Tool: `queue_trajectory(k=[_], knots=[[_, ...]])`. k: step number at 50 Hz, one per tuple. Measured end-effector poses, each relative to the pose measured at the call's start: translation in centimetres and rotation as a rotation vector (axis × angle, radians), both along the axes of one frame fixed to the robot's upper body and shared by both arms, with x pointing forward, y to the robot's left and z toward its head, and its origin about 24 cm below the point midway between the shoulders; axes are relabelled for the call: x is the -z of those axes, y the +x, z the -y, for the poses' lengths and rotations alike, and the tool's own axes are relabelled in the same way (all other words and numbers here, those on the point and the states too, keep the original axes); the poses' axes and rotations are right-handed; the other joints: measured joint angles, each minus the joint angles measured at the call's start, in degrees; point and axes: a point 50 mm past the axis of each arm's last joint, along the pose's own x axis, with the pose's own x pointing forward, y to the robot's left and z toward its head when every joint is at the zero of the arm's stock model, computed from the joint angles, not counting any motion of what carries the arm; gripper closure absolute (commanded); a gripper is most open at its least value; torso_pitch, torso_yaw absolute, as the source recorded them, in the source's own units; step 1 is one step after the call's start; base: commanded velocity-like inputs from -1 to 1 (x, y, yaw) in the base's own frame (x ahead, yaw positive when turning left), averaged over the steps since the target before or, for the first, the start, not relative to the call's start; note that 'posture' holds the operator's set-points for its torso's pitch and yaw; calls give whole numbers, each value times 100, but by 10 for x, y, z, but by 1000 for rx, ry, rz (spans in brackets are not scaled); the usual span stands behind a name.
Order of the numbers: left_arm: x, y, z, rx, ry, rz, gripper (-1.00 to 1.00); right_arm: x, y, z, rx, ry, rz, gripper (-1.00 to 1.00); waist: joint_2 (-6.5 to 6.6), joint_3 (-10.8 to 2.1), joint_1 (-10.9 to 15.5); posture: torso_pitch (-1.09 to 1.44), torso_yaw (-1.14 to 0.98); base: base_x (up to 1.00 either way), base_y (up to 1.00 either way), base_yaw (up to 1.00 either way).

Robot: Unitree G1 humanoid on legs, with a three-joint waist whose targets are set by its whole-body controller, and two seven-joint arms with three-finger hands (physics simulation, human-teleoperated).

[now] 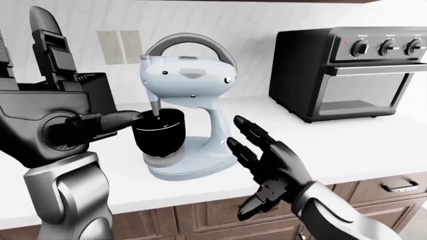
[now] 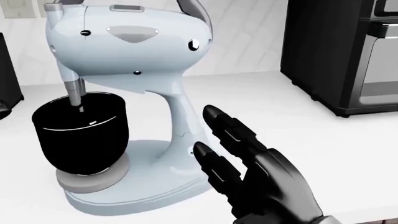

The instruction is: Open the stand mixer head.

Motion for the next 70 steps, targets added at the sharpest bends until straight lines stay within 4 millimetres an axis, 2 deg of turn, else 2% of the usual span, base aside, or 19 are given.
queue_trajectory(k=[70], knots=[[0,0,-2,-7,-5,0,-98,26,23,-9,-2,-16,-28,-100,71,-9,-5,-47,0,0,0,0]])
